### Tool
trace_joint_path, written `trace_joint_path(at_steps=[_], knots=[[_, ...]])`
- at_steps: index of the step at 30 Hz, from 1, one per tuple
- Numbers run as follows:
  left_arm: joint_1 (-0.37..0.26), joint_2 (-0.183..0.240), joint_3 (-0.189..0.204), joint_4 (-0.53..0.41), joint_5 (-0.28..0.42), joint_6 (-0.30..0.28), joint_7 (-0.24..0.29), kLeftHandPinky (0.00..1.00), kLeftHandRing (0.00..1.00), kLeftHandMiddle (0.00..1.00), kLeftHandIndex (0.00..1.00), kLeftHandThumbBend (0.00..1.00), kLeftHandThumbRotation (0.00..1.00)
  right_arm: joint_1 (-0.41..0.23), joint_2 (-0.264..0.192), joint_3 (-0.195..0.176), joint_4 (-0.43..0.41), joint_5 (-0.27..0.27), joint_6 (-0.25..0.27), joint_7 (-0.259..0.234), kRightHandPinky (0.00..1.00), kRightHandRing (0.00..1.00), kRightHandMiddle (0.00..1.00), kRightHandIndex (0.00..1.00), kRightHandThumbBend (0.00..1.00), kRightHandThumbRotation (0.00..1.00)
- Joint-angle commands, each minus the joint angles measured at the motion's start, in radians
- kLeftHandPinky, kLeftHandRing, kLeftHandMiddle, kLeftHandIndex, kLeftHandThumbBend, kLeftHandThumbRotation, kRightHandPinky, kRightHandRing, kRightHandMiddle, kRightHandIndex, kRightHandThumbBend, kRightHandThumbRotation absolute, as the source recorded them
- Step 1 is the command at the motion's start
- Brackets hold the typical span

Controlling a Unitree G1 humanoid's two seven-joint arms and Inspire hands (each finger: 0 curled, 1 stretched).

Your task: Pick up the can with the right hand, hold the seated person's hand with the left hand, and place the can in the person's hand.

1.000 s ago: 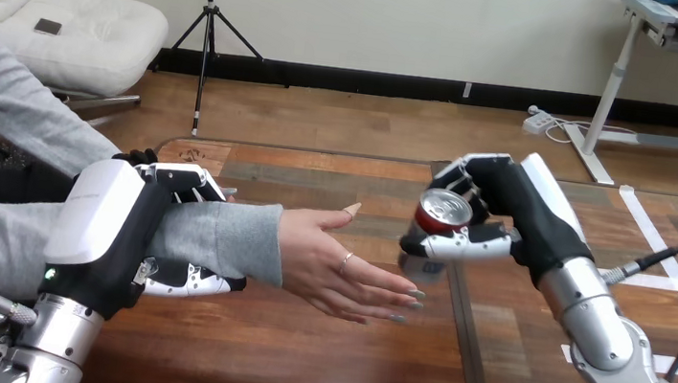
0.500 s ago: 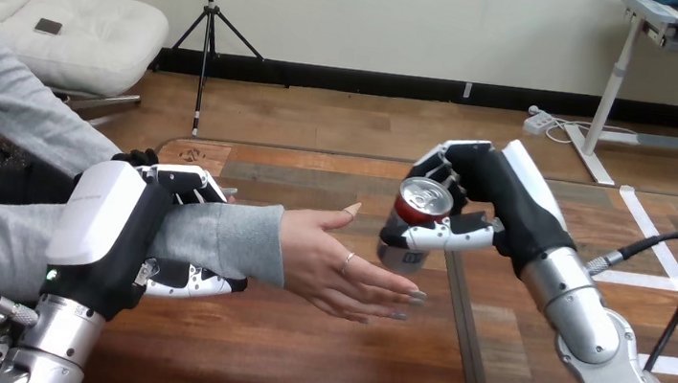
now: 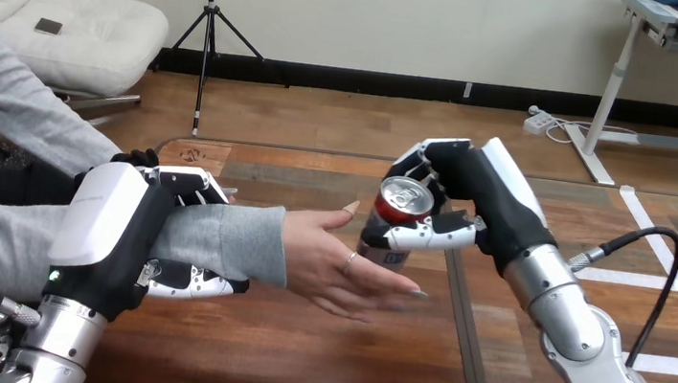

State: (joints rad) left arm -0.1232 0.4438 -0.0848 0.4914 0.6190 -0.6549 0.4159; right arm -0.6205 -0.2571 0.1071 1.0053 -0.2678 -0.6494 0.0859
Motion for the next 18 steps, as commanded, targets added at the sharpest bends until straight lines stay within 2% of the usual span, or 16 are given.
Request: trace_joint_path(at_steps=[1,18], knots=[[-0.088,-0.023,0.006,-0.027,-0.044,-0.011,0.002,0.22,0.26,0.34,0.4,0.84,0.0,-0.122,0.017,-0.01,-0.078,0.03,-0.031,0.002,0.29,0.33,0.42,0.43,0.81,0.0],[-0.088,-0.023,0.004,-0.023,-0.032,-0.018,0.022,0.22,0.25,0.33,0.4,0.85,0.0,-0.12,0.056,0.0,-0.119,0.029,-0.016,0.031,0.31,0.34,0.42,0.43,0.8,0.0]])
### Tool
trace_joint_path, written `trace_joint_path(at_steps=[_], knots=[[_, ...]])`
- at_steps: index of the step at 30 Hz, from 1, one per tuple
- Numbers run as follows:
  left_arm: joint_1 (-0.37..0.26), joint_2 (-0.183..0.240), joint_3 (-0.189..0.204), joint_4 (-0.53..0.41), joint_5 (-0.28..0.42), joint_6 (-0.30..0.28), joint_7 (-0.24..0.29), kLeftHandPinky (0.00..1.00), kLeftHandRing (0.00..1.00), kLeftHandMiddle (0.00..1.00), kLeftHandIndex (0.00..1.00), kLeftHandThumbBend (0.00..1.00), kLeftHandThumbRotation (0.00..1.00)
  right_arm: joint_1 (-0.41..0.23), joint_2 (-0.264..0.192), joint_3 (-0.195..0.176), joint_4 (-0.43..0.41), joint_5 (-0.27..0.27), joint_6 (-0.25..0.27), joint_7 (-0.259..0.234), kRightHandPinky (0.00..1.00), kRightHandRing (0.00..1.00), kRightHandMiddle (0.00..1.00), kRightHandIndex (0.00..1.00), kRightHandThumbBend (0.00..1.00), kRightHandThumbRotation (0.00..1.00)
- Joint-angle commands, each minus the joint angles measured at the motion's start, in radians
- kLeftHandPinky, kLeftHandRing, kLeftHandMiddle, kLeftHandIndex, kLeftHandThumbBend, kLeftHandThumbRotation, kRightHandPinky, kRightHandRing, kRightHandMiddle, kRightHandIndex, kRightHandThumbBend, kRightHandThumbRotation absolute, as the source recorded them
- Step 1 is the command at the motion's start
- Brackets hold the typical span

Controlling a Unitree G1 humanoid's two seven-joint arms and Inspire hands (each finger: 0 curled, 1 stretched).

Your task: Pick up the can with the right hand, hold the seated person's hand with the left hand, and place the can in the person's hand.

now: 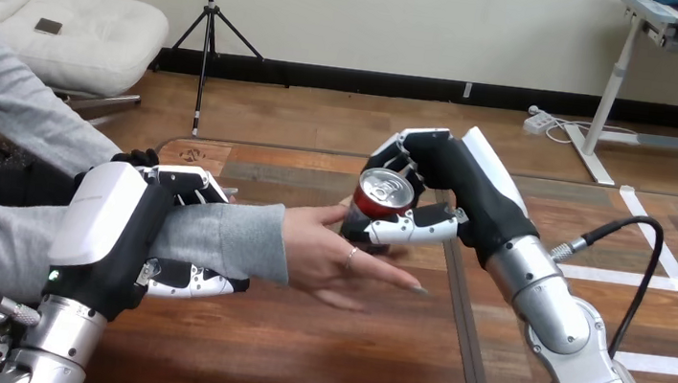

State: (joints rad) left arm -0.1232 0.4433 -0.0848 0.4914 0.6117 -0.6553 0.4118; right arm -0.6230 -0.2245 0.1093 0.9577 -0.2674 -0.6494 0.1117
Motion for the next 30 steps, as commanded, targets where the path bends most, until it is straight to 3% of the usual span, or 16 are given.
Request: trace_joint_path(at_steps=[1,11,30], knots=[[-0.088,-0.023,0.004,-0.023,-0.025,-0.017,0.026,0.22,0.25,0.33,0.4,0.86,0.0,-0.117,0.024,-0.002,-0.073,0.029,-0.015,0.007,0.31,0.34,0.42,0.43,0.8,0.0],[-0.084,-0.026,0.004,-0.029,-0.024,-0.009,0.031,0.2,0.23,0.31,0.39,0.86,0.0,-0.108,0.041,0.006,-0.093,0.039,-0.012,0.04,0.33,0.36,0.42,0.43,0.79,0.0],[-0.083,-0.023,0.006,-0.025,-0.025,-0.023,0.042,0.2,0.24,0.32,0.39,0.86,0.0,-0.092,0.05,0.027,-0.113,0.028,-0.005,0.037,0.33,0.37,0.42,0.43,0.8,0.0]])
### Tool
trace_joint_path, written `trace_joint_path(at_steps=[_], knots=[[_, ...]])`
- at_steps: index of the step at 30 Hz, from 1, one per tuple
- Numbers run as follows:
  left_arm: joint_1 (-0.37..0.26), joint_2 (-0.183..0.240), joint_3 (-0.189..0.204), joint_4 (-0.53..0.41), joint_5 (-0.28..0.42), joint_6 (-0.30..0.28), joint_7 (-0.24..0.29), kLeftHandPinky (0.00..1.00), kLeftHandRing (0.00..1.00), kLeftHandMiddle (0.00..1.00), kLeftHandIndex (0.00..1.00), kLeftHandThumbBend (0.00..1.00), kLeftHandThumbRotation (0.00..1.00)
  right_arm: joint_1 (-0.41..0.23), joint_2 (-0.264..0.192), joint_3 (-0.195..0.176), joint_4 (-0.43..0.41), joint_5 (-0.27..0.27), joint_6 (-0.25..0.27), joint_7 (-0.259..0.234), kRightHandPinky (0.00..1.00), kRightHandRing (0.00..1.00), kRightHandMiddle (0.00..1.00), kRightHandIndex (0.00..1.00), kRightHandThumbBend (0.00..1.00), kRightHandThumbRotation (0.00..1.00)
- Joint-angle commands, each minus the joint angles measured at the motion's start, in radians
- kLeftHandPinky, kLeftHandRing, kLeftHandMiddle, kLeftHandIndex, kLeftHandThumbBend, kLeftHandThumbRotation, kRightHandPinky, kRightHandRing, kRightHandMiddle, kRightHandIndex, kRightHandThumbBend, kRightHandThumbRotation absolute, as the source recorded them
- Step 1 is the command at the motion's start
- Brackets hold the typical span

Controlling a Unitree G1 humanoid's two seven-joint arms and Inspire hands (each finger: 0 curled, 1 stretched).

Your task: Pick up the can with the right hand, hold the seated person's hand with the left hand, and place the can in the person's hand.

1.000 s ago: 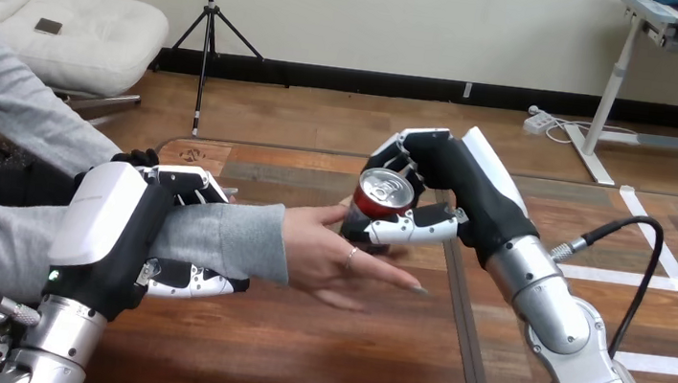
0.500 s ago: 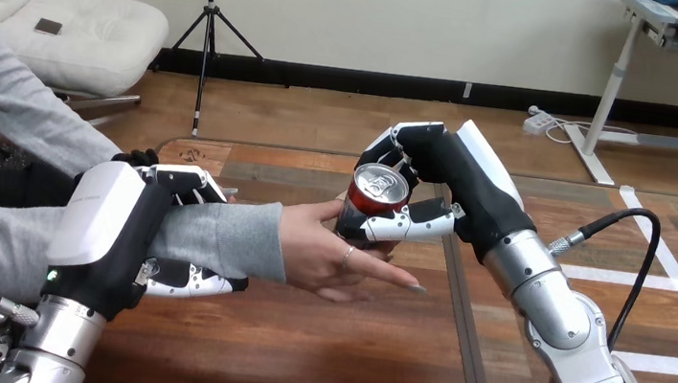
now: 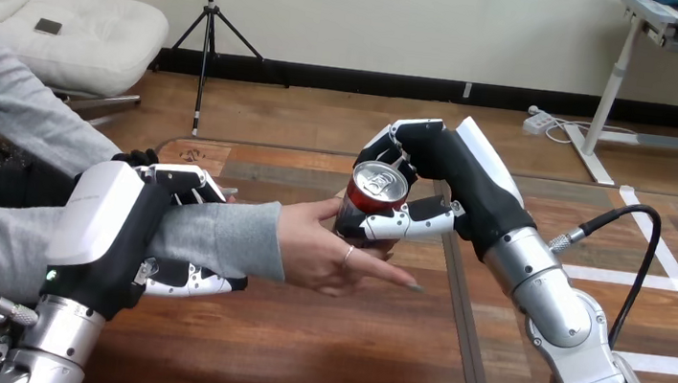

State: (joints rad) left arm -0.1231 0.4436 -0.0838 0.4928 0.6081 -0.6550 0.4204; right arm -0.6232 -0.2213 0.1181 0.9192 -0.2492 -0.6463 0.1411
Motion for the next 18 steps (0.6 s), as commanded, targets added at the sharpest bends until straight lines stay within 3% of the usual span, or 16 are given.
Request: trace_joint_path(at_steps=[1,10,18], knots=[[-0.083,-0.023,0.005,-0.027,-0.02,-0.024,0.035,0.2,0.24,0.31,0.39,0.86,0.0,-0.091,0.047,0.019,-0.076,0.01,-0.005,0.008,0.33,0.37,0.42,0.43,0.8,0.0],[-0.072,-0.024,0.007,-0.046,-0.026,-0.003,0.022,0.2,0.24,0.32,0.39,0.85,0.0,-0.09,0.044,0.019,-0.074,0.018,0.0,0.021,0.33,0.36,0.43,0.43,0.8,0.0],[-0.075,-0.021,0.006,-0.038,-0.024,-0.017,0.031,0.21,0.24,0.32,0.39,0.86,0.0,-0.09,0.041,0.016,-0.071,0.026,0.007,0.041,0.33,0.37,0.43,0.43,0.81,0.0]])
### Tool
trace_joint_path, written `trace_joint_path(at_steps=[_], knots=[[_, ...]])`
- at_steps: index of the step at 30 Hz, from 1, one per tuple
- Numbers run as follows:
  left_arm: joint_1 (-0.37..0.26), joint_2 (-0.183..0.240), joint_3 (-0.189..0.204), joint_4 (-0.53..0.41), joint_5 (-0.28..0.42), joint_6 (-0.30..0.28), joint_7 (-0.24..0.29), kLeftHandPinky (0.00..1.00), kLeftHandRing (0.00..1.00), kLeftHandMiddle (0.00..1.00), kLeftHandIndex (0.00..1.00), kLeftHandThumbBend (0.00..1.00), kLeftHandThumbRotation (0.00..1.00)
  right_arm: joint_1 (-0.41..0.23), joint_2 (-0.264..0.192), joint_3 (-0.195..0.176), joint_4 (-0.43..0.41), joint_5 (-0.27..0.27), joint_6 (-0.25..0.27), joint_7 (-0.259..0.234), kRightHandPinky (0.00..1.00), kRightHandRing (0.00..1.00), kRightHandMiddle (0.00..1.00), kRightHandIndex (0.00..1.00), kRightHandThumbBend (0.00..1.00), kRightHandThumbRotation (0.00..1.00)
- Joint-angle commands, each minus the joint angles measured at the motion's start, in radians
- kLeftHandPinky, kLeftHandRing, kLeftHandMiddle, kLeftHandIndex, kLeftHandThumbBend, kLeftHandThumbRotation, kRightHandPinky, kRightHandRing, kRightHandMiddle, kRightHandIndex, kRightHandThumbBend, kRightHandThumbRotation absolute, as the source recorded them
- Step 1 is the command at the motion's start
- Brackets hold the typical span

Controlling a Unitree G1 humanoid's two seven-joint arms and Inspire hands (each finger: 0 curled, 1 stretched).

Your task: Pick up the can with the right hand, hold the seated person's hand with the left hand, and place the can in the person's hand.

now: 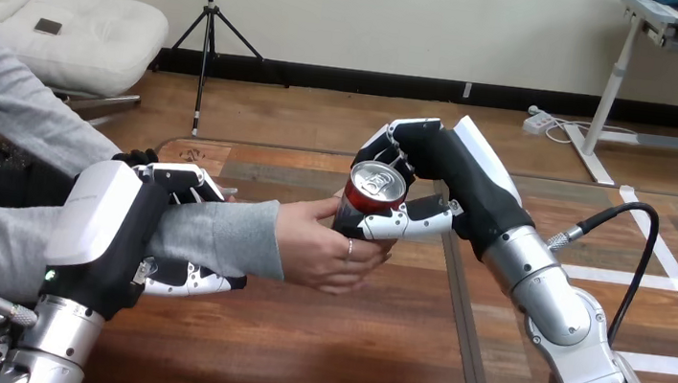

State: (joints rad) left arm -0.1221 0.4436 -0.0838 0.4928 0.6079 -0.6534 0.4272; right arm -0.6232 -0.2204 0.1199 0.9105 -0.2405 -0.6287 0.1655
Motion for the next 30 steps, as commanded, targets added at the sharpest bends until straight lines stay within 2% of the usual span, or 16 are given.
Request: trace_joint_path(at_steps=[1,7,12,23,25,30], knots=[[-0.076,-0.021,0.006,-0.038,-0.024,-0.019,0.024,0.21,0.24,0.32,0.39,0.86,0.0,-0.09,0.04,0.014,-0.062,0.017,-0.01,0.018,0.33,0.37,0.43,0.44,0.81,0.0],[-0.079,-0.019,0.006,-0.028,-0.02,-0.026,0.033,0.2,0.24,0.31,0.39,0.86,0.0,-0.09,0.039,0.01,-0.058,0.028,-0.008,0.029,0.33,0.37,0.43,0.44,0.81,0.0],[-0.076,-0.018,0.007,-0.03,-0.027,-0.022,0.022,0.2,0.24,0.32,0.39,0.85,0.0,-0.086,0.039,0.005,-0.075,0.04,0.04,0.046,0.33,0.38,0.43,0.44,0.83,0.0],[-0.077,-0.012,0.006,-0.031,-0.024,-0.027,0.022,0.21,0.25,0.32,0.4,0.85,0.0,-0.076,0.035,0.001,-0.105,0.067,0.092,0.079,0.33,0.38,0.43,0.46,0.85,0.01],[-0.079,-0.011,0.006,-0.025,-0.022,-0.037,0.028,0.21,0.25,0.33,0.4,0.85,0.0,-0.074,0.034,0.001,-0.109,0.068,0.095,0.081,0.33,0.38,0.43,0.46,0.85,0.02],[-0.074,-0.013,0.006,-0.035,-0.02,-0.02,0.023,0.22,0.25,0.33,0.39,0.86,0.0,-0.07,0.03,0.002,-0.12,0.069,0.105,0.084,0.34,0.39,0.43,0.46,0.84,0.08]])
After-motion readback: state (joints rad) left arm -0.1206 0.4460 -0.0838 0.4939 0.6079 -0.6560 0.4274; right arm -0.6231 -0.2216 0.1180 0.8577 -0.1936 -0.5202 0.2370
